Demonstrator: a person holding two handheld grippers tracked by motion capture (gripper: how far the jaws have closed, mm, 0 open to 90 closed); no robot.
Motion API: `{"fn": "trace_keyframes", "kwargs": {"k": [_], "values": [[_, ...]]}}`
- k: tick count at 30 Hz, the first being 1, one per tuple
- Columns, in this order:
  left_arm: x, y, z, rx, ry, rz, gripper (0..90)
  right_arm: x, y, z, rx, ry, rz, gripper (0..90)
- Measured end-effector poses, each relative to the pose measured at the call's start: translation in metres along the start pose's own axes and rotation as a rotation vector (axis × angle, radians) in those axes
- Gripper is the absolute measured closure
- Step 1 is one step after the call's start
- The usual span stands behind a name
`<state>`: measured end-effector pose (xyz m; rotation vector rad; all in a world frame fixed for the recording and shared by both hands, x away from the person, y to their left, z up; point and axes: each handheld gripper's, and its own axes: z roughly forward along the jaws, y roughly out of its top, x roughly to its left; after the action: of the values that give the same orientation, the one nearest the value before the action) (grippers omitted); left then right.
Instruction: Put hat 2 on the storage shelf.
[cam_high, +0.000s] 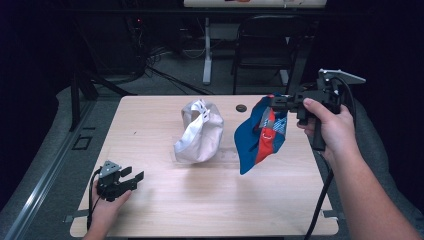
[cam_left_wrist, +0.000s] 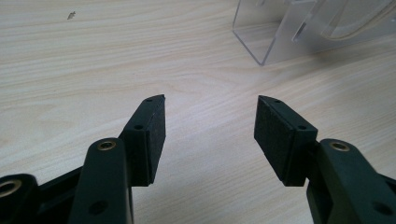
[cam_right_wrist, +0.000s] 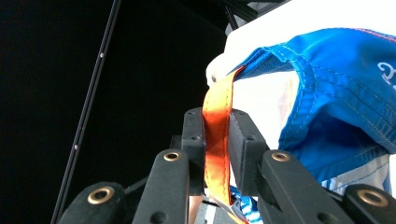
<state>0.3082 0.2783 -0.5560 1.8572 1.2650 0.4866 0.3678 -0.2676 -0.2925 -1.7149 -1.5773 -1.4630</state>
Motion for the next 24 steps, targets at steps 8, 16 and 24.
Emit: {"fn": "trace_keyframes", "kwargs": {"k": [8,16,24], "values": [[0.001,0.000,-0.001,-0.001,0.000,-0.001,44.3,0.002,0.017,0.011,-0.014,-0.019,0.006,77.9],[0.002,0.000,-0.001,0.000,-0.002,-0.001,44.2,0.002,0.030,0.022,-0.031,-0.045,0.017,77.9],[0.003,0.000,-0.001,0.008,-0.005,0.001,44.2,-0.003,0.039,0.038,-0.013,-0.085,0.019,77.9]]}}
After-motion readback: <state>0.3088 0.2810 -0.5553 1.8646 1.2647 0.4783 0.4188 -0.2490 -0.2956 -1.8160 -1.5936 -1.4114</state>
